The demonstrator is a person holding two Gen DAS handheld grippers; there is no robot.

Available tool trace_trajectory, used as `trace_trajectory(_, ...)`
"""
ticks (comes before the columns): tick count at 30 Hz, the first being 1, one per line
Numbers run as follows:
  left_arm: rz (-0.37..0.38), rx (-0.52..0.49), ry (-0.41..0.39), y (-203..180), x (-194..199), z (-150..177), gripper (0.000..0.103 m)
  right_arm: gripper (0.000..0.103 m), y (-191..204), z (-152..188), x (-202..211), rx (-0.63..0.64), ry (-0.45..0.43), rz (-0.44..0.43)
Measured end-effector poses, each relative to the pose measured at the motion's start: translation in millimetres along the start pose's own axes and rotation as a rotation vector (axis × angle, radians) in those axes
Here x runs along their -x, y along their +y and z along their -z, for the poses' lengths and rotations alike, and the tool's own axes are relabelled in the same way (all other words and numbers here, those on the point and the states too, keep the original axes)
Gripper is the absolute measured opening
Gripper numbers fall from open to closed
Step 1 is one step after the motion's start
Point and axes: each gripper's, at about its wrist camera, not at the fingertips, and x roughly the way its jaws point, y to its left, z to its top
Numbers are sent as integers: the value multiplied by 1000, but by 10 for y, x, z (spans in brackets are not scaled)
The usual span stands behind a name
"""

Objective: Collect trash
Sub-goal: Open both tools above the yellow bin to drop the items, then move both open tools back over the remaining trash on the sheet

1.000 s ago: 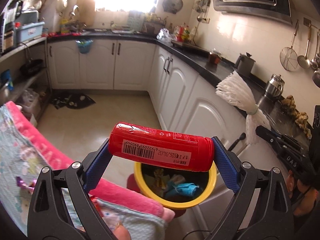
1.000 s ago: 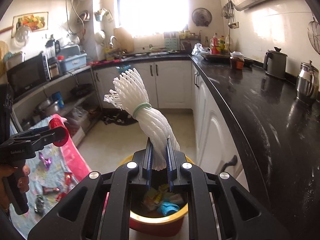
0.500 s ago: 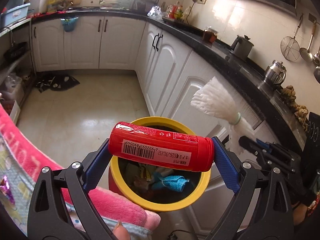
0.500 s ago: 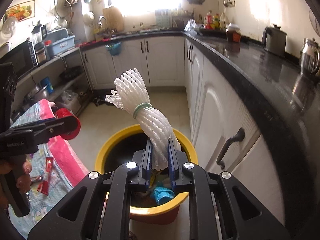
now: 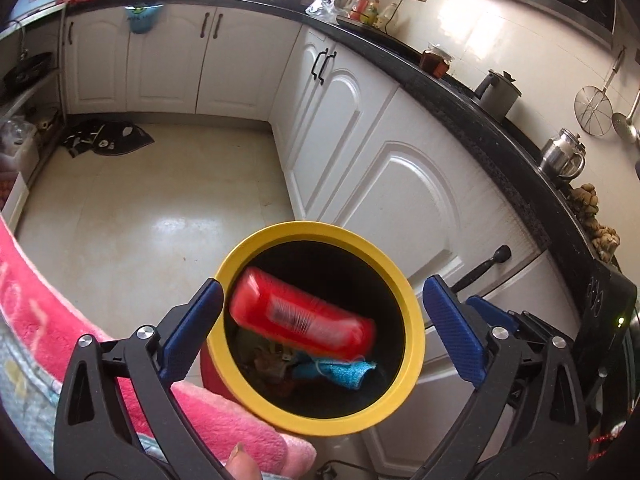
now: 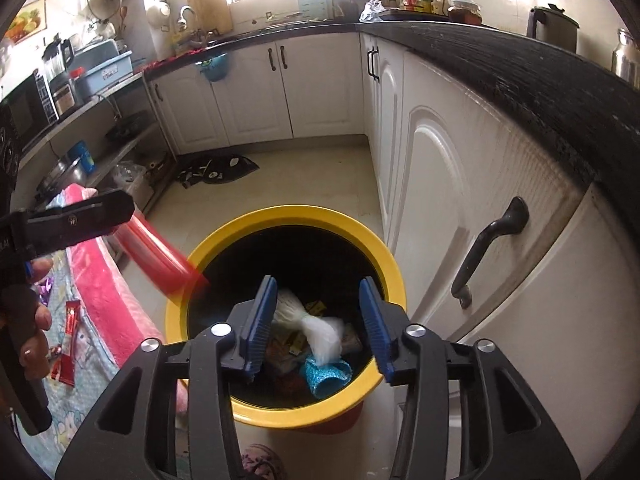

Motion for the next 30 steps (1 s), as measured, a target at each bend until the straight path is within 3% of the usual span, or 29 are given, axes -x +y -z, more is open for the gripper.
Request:
trace_trajectory(7,-40,-9,-39,45,227,32,92,57,32,-23,169,-14,-45,-18)
trace_trajectory(14,-73,5,-146,87,729,40,92,65,144,-67,458,-2,-113,-47)
trace_trajectory(24,-120,37,-237,255,1339,209,92,71,415,-117,787,46,-181,-102)
trace_trajectory(30,-186,72,-286,477,1748,344,92,72,670,-100,936,93,-203,-148)
